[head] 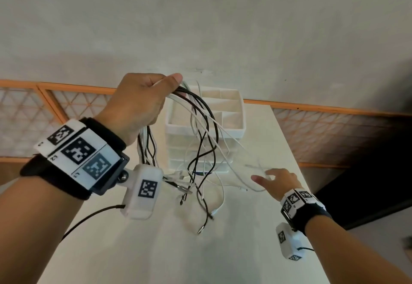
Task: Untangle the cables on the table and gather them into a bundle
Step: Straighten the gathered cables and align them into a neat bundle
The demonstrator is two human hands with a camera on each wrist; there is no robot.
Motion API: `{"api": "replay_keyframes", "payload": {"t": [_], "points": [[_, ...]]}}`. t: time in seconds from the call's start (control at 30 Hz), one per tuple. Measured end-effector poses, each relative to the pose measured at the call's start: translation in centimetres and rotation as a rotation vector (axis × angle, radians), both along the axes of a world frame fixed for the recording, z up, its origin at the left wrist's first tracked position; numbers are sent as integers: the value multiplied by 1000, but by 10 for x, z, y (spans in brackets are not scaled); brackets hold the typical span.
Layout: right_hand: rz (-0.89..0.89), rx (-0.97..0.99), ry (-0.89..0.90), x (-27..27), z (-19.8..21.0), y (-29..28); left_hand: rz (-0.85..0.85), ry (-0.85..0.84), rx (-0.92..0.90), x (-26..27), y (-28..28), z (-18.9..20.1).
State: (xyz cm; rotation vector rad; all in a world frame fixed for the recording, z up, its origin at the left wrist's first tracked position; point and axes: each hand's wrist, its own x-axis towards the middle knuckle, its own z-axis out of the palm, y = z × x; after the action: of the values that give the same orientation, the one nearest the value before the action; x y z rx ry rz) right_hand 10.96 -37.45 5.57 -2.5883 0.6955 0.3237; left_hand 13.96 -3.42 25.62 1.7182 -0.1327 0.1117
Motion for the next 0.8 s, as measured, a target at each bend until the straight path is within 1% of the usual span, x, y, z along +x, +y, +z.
{"api": "replay_keyframes", "payload": {"t": [0.1, 0.13, 0.17, 0.23, 0.27, 0.3, 0.33, 0.37, 0.4, 0.43, 0.47, 0.5, 0.6, 0.63, 0.7, 0.8], "points": [[117, 74, -62, 9, 18, 9, -11, 1, 18, -2, -4, -2], [167, 113, -117, 14, 28, 14, -11, 1, 42, -2, -6, -3], [206, 182, -212, 17, 41, 20, -11, -6, 73, -3, -9, -3], [264, 416, -462, 21, 76, 41, -17, -28, 165, -5, -16, -6], [327, 524, -567, 19, 100, 56, -31, -46, 223, -5, -21, -8], [411, 579, -619, 16, 125, 73, -58, -70, 285, -6, -26, -9], [497, 577, -628, 12, 146, 90, -103, -94, 344, -7, -31, -10], [569, 506, -620, 10, 163, 107, -149, -124, 393, -8, -36, -11], [619, 389, -622, 7, 175, 121, -189, -156, 433, -9, -40, -10], [629, 281, -624, 8, 179, 130, -221, -178, 479, -11, -43, -10], [614, 224, -606, 8, 180, 135, -238, -189, 528, -11, -44, -10], [597, 201, -549, 10, 178, 135, -246, -197, 575, -12, -44, -11], [610, 82, -263, 15, 154, 116, -212, -203, 635, -15, -38, -11], [580, 51, -194, 17, 144, 105, -195, -193, 634, -16, -35, -10], [492, 21, -115, 22, 123, 80, -189, -187, 632, -17, -30, -7], [416, -29, -52, 29, 93, 51, -195, -181, 653, -15, -23, -8]]}}
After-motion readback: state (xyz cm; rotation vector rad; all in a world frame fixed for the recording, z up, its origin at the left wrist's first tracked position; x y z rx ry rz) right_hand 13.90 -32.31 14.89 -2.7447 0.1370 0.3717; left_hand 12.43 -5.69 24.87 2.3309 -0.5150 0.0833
